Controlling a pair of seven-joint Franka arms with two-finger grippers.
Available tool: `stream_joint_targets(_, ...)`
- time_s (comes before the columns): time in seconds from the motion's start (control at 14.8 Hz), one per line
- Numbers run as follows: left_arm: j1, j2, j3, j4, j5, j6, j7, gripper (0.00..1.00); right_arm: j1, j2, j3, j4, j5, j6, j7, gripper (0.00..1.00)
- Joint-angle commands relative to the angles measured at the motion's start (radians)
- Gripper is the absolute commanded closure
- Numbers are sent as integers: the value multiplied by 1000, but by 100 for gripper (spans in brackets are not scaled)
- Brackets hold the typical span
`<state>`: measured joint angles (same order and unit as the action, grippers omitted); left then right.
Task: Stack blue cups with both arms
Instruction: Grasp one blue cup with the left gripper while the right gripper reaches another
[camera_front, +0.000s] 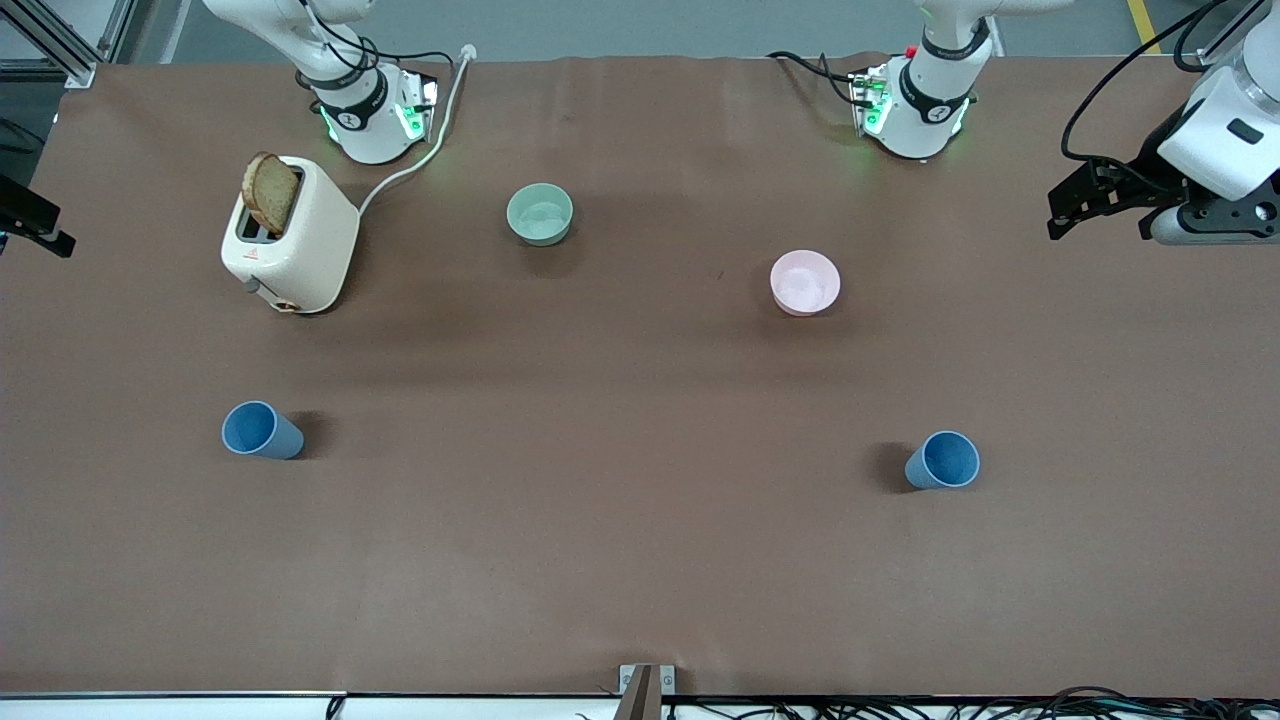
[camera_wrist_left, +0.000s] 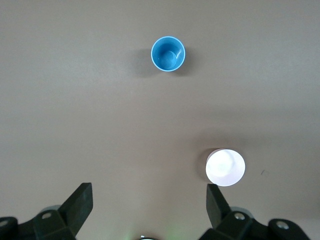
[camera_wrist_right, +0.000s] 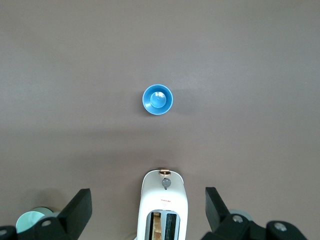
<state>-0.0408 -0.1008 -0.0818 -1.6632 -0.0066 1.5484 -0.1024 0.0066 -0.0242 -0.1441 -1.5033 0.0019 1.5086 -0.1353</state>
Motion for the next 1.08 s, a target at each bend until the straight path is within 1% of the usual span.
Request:
stream_joint_targets(0.0, 2, 19, 7, 40, 2, -27, 13, 0, -5, 3, 11, 9, -6, -5, 14, 0)
stream_joint_targets(0.07, 4, 29, 10, 57, 2, -27, 12, 0, -5, 3, 11, 9, -6, -2, 14, 0)
stream_joint_targets(0.2, 9, 111, 13, 114, 34, -25, 15, 0, -5, 4, 11, 8, -6, -1, 14, 0)
stream_joint_targets(0.27, 9, 151, 13, 122, 49, -10, 15, 0, -5, 6, 11, 5, -6, 1, 13, 0)
stream_joint_targets(0.34, 9, 197, 13, 119, 59, 33, 9, 0, -5, 6, 11, -8, -6, 8, 13, 0)
stream_joint_targets(0.41, 21, 238, 13, 88, 59, 117, 7, 0, -7, 6, 11, -21, -8, 33, 11, 0)
stream_joint_targets(0.54, 56, 289, 13, -8, 59, 316, 7, 0, -13, 18, 11, -52, -17, 70, 9, 0)
stream_joint_targets(0.61, 58, 335, 13, -29, 59, 387, 7, 0, -17, 27, 11, -70, -17, 100, 8, 0)
stream_joint_targets(0.81, 56, 491, 13, -30, 57, 539, -3, 0, -25, 81, 6, -121, -17, 200, 2, 0)
stream_joint_targets(0.95, 53, 564, 8, -30, 53, 599, -5, 0, -46, 142, 6, -156, -17, 276, 3, 0)
stream_joint_targets(1.02, 58, 588, 7, -30, 48, 614, -5, 0, -57, 167, 6, -201, -16, 336, 5, 0)
